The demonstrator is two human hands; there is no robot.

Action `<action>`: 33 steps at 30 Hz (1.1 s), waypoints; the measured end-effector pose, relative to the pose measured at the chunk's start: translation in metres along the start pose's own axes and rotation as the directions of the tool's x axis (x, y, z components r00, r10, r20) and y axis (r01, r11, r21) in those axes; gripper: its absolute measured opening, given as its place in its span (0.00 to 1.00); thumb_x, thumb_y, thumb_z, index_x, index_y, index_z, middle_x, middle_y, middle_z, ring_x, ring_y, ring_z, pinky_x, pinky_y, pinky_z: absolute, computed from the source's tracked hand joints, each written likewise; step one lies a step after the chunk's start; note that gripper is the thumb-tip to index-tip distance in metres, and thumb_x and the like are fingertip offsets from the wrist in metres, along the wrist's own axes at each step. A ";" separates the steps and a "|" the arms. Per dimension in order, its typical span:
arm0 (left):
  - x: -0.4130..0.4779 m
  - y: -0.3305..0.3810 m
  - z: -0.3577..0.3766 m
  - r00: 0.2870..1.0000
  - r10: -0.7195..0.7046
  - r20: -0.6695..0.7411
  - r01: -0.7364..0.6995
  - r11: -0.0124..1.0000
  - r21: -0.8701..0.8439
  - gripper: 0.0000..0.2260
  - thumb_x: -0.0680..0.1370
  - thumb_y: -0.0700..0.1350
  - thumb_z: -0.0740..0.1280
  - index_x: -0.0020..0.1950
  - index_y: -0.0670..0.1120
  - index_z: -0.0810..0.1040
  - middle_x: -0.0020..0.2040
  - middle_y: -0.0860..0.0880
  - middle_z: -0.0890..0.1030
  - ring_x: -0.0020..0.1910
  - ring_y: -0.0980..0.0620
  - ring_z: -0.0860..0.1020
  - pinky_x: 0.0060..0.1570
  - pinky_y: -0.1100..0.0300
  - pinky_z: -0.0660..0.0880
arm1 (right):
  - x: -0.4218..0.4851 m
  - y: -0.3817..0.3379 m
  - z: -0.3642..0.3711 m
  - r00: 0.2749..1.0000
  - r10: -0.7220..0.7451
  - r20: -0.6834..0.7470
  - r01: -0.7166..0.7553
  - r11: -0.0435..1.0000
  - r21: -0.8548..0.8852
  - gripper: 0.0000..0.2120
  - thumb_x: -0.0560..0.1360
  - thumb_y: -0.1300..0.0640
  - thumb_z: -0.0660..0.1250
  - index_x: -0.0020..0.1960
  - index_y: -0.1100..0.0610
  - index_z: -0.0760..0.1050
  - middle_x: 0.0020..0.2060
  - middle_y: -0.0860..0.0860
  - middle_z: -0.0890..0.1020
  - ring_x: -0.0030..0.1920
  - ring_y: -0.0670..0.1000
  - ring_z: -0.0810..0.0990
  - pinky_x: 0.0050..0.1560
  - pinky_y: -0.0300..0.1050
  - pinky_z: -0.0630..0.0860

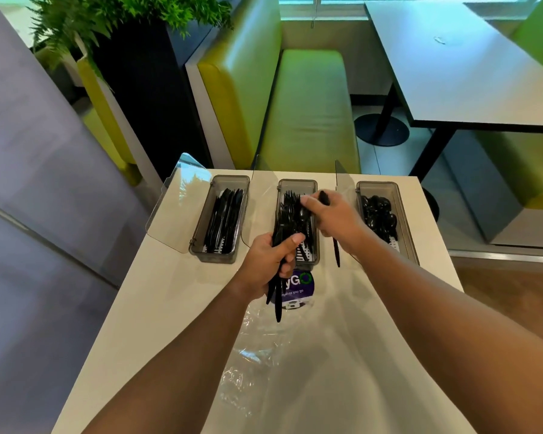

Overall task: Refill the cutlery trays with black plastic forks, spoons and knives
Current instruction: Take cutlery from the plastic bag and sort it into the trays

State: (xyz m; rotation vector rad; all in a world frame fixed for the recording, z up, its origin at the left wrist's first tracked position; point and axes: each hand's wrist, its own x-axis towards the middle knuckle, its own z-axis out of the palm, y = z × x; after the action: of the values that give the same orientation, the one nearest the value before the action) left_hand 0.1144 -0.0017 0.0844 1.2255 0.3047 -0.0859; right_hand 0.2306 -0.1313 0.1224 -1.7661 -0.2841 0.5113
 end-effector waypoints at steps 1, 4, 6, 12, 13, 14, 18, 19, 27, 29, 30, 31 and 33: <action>0.002 0.002 0.003 1.000 0.004 0.008 -0.004 1.000 -0.010 0.12 0.81 0.44 0.69 0.60 0.39 0.74 0.30 0.50 0.70 0.25 0.55 0.67 0.24 0.63 0.64 | -0.003 0.001 0.000 0.997 0.039 0.059 -0.041 0.999 0.030 0.09 0.82 0.52 0.66 0.47 0.56 0.76 0.28 0.45 0.76 0.23 0.41 0.71 0.24 0.35 0.66; 0.011 0.001 0.011 0.999 0.003 0.039 -0.003 1.000 0.013 0.07 0.81 0.43 0.68 0.54 0.41 0.73 0.30 0.49 0.71 0.24 0.54 0.67 0.23 0.62 0.64 | -0.003 0.005 -0.003 0.992 0.112 0.062 -0.119 0.984 0.131 0.07 0.83 0.55 0.63 0.50 0.58 0.75 0.31 0.48 0.79 0.23 0.41 0.73 0.22 0.34 0.67; 0.014 -0.002 0.013 0.999 -0.015 0.051 0.013 0.999 0.036 0.08 0.81 0.45 0.68 0.54 0.41 0.74 0.30 0.50 0.70 0.23 0.54 0.66 0.23 0.62 0.63 | 0.005 0.003 -0.013 0.990 0.134 -0.048 -0.115 0.953 0.279 0.07 0.85 0.56 0.60 0.55 0.59 0.74 0.38 0.54 0.84 0.27 0.46 0.76 0.24 0.37 0.70; 0.020 -0.013 0.013 0.993 -0.071 0.090 0.070 0.997 0.016 0.11 0.80 0.48 0.69 0.52 0.42 0.74 0.29 0.50 0.67 0.23 0.55 0.64 0.23 0.62 0.61 | 0.041 0.003 -0.075 0.912 0.292 -0.288 -0.015 0.726 0.688 0.05 0.84 0.63 0.57 0.56 0.60 0.71 0.35 0.59 0.85 0.35 0.58 0.86 0.37 0.50 0.83; 0.020 -0.015 0.012 0.992 -0.072 0.106 0.071 0.997 0.018 0.08 0.80 0.45 0.70 0.51 0.42 0.73 0.29 0.51 0.69 0.24 0.56 0.65 0.24 0.63 0.62 | 0.047 0.007 -0.085 0.891 0.323 -0.320 -0.016 0.725 0.688 0.04 0.84 0.63 0.58 0.55 0.58 0.71 0.32 0.56 0.82 0.30 0.54 0.83 0.33 0.48 0.80; 0.020 -0.016 0.012 0.990 -0.076 0.118 0.075 0.997 0.016 0.06 0.80 0.40 0.70 0.53 0.41 0.74 0.30 0.52 0.72 0.24 0.57 0.66 0.24 0.64 0.64 | 0.050 0.012 -0.094 0.866 0.349 -0.357 -0.046 0.768 0.639 0.04 0.83 0.62 0.58 0.54 0.57 0.71 0.30 0.53 0.78 0.26 0.51 0.79 0.30 0.45 0.76; 0.020 -0.023 0.007 0.988 -0.104 0.113 0.105 0.994 -0.001 0.13 0.79 0.31 0.67 0.63 0.40 0.72 0.31 0.54 0.73 0.27 0.59 0.69 0.26 0.65 0.67 | 0.051 0.045 -0.114 0.820 0.427 -0.380 -0.363 0.903 0.231 0.08 0.82 0.60 0.64 0.61 0.58 0.72 0.37 0.52 0.74 0.30 0.47 0.71 0.27 0.42 0.74; 0.020 -0.024 0.006 0.989 -0.103 0.110 0.104 0.995 -0.006 0.13 0.80 0.31 0.66 0.64 0.40 0.72 0.31 0.54 0.72 0.28 0.58 0.67 0.27 0.64 0.67 | 0.051 0.054 -0.114 0.820 0.449 -0.356 -0.412 0.894 0.179 0.12 0.81 0.61 0.65 0.64 0.59 0.71 0.40 0.53 0.75 0.33 0.48 0.73 0.30 0.43 0.76; 0.014 -0.018 -0.001 0.990 -0.101 0.094 0.100 0.995 0.017 0.09 0.80 0.38 0.68 0.59 0.43 0.72 0.31 0.53 0.73 0.24 0.57 0.65 0.22 0.65 0.64 | 0.044 0.070 -0.101 0.869 0.237 -0.434 -0.330 0.932 -0.151 0.25 0.80 0.55 0.67 0.75 0.57 0.67 0.62 0.53 0.78 0.57 0.56 0.79 0.55 0.53 0.77; 0.011 -0.015 -0.002 0.994 -0.079 0.082 0.075 0.996 0.048 0.09 0.79 0.41 0.70 0.57 0.44 0.73 0.32 0.52 0.71 0.24 0.57 0.65 0.21 0.65 0.63 | 0.042 0.059 -0.094 0.891 0.139 -0.433 -0.238 0.954 -0.183 0.19 0.79 0.57 0.66 0.69 0.57 0.73 0.58 0.52 0.80 0.55 0.55 0.80 0.56 0.54 0.79; 0.010 -0.013 -0.003 0.995 -0.065 0.070 0.062 0.997 0.050 0.08 0.79 0.43 0.70 0.56 0.44 0.73 0.33 0.51 0.71 0.24 0.57 0.65 0.21 0.65 0.63 | 0.040 0.052 -0.089 0.907 0.099 -0.408 -0.187 0.966 -0.181 0.16 0.79 0.58 0.66 0.66 0.57 0.75 0.55 0.53 0.81 0.53 0.54 0.81 0.56 0.54 0.81; 0.009 -0.012 -0.004 0.997 -0.052 0.056 0.050 0.998 0.038 0.08 0.79 0.44 0.70 0.54 0.44 0.74 0.33 0.50 0.71 0.24 0.57 0.65 0.21 0.65 0.63 | 0.037 0.045 -0.083 0.928 0.074 -0.366 -0.144 0.975 -0.168 0.13 0.79 0.60 0.66 0.64 0.58 0.77 0.52 0.53 0.82 0.50 0.53 0.82 0.54 0.52 0.82; 0.007 -0.008 -0.006 0.999 -0.026 0.028 0.026 0.999 -0.018 0.06 0.80 0.45 0.69 0.51 0.46 0.73 0.34 0.50 0.69 0.25 0.57 0.64 0.22 0.65 0.62 | 0.027 0.028 -0.065 0.974 0.054 -0.222 -0.087 0.986 -0.142 0.08 0.81 0.61 0.65 0.59 0.59 0.78 0.48 0.55 0.83 0.43 0.52 0.82 0.44 0.46 0.82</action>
State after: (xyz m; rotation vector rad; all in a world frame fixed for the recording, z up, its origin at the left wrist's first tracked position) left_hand 0.1184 0.0020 0.0727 1.2010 0.2972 -0.1221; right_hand 0.2829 -0.1819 0.1026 -1.9667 -0.1079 0.3496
